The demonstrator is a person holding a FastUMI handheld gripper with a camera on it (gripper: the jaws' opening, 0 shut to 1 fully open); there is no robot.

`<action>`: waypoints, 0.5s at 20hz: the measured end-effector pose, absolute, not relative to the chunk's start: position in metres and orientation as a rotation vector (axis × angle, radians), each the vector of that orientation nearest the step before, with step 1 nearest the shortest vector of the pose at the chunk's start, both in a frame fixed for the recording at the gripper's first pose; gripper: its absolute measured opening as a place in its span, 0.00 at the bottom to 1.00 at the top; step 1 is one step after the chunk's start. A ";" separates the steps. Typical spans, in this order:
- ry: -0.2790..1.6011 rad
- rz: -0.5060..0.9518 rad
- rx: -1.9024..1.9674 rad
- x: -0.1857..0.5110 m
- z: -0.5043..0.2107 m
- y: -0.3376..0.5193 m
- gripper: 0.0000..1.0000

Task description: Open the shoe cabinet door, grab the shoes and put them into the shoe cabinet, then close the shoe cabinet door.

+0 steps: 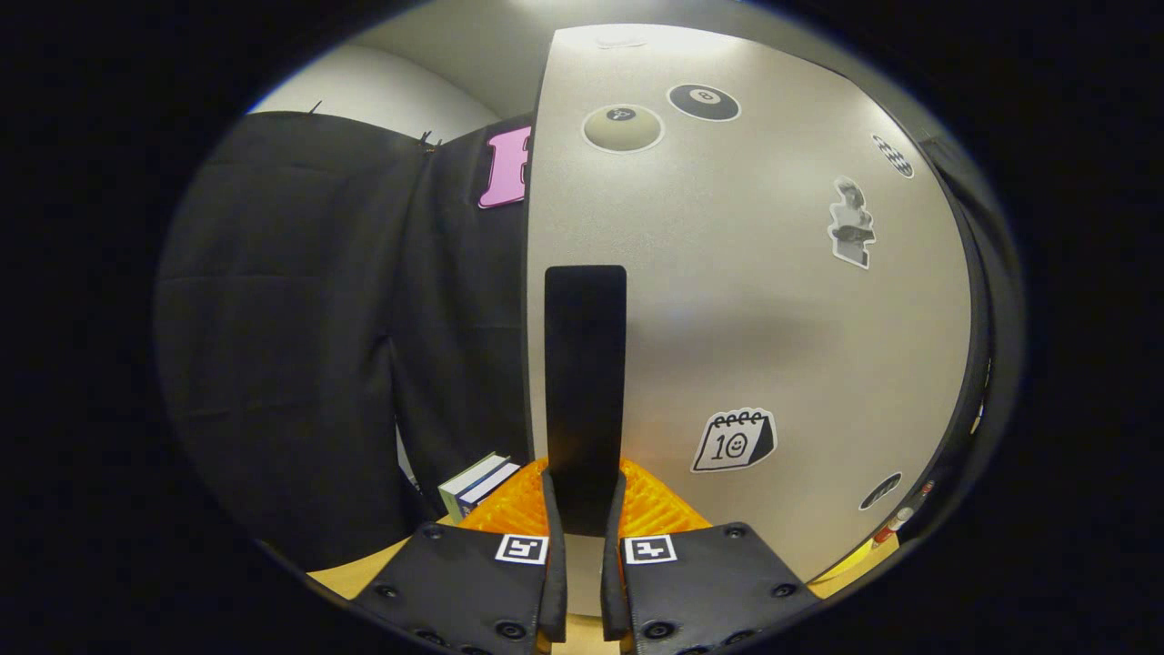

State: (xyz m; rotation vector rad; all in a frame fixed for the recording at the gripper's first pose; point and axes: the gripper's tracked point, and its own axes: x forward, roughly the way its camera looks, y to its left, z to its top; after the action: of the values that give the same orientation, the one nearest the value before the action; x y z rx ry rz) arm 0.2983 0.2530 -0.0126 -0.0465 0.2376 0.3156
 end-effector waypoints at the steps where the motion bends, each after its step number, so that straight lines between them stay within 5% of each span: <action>1: 0.233 0.331 -0.041 0.285 -0.011 0.250 0.16; 10: 0.240 0.390 -0.071 0.177 0.013 0.198 0.16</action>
State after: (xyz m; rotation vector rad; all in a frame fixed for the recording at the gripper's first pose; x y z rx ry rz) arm 0.1767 0.1983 0.0131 -0.0714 0.2397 0.3901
